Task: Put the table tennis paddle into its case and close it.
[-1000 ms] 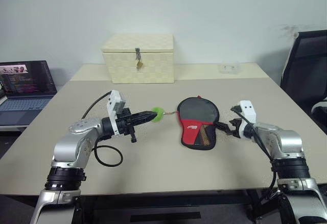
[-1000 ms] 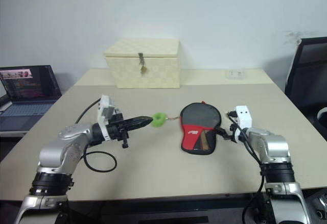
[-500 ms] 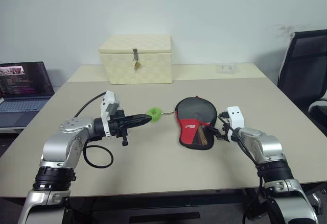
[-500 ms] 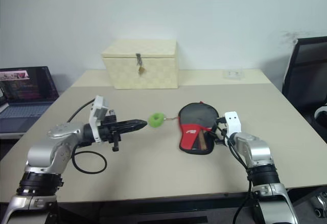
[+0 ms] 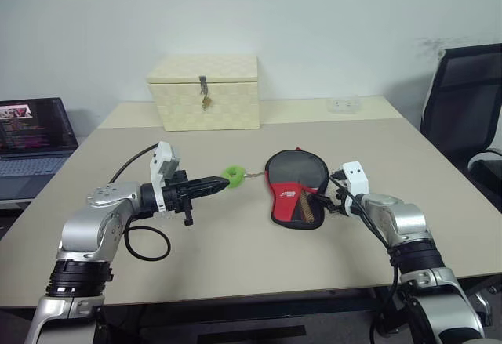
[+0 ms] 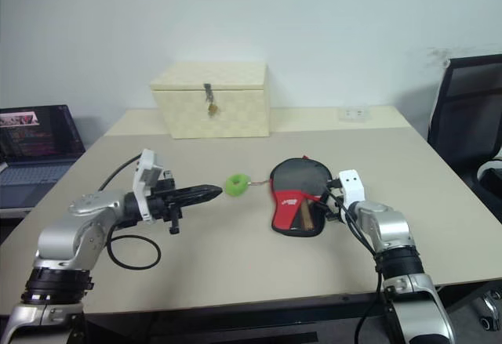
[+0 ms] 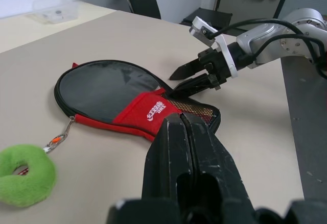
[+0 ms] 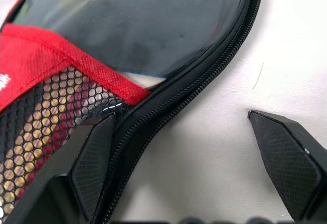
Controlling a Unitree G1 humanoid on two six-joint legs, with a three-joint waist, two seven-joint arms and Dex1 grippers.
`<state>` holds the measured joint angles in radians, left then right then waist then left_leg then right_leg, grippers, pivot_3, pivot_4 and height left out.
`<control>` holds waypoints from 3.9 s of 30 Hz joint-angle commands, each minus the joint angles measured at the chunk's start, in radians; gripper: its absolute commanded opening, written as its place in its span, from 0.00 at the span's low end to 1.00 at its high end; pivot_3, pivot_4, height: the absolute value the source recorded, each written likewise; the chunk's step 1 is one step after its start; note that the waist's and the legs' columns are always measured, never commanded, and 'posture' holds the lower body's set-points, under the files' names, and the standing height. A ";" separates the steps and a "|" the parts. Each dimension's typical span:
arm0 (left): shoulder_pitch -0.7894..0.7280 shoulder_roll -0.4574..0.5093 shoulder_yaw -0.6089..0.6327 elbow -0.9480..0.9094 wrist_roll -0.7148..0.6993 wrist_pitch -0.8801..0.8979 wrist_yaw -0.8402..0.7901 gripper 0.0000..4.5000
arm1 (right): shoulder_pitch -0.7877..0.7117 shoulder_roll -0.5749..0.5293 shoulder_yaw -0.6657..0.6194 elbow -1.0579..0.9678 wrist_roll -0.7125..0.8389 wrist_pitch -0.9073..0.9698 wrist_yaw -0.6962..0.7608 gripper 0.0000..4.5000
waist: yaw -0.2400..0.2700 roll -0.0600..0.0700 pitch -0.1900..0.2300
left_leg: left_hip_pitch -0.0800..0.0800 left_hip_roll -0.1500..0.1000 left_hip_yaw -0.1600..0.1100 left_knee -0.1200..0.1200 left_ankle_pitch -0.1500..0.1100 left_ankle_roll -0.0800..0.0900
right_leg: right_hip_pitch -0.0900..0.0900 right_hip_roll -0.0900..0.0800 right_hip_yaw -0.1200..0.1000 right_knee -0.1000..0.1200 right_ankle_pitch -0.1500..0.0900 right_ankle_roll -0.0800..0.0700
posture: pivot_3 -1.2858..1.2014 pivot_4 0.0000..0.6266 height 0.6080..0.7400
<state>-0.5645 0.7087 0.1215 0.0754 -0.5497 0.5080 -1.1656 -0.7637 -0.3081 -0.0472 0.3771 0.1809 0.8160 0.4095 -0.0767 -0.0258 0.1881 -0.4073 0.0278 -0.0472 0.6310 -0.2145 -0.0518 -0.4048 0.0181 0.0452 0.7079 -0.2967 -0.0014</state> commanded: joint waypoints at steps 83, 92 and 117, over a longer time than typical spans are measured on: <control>0.197 0.068 0.000 -0.285 -0.113 0.120 -0.044 0.00 | 0.348 0.514 -0.147 -0.825 0.245 0.798 -0.206 0.00 | -0.005 -0.001 0.000 | -0.001 0.002 -0.004 -0.006 -0.001 0.000 | -0.001 -0.001 0.000 -0.003 -0.007 -0.001 | 0.52 0.24 1.00; 0.216 0.074 0.015 -0.294 -0.112 0.116 -0.034 0.00 | 0.332 0.330 -0.014 -0.888 0.265 0.728 -0.162 0.25 | -0.005 0.000 0.000 | -0.002 0.002 -0.005 -0.006 -0.001 0.001 | -0.001 -0.001 -0.001 -0.004 -0.007 -0.001 | 0.52 0.24 1.00; 0.006 -0.046 -0.021 0.162 0.235 -0.152 0.332 0.69 | 0.127 0.118 0.183 -0.730 0.357 0.288 0.093 1.00 | 0.010 -0.001 0.000 | -0.009 0.001 -0.007 -0.005 -0.001 0.001 | -0.003 -0.002 -0.004 -0.010 -0.003 -0.003 | 0.52 0.24 1.00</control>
<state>-0.5193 0.6672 0.0961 0.2133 -0.3378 0.3883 -0.8609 -0.6328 -0.1925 0.1295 -0.3436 0.5320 1.1362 0.4948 -0.0665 -0.0263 0.1881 -0.4164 0.0291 -0.0546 0.6267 -0.2156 -0.0511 -0.4079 0.0162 0.0409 0.6983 -0.2994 -0.0042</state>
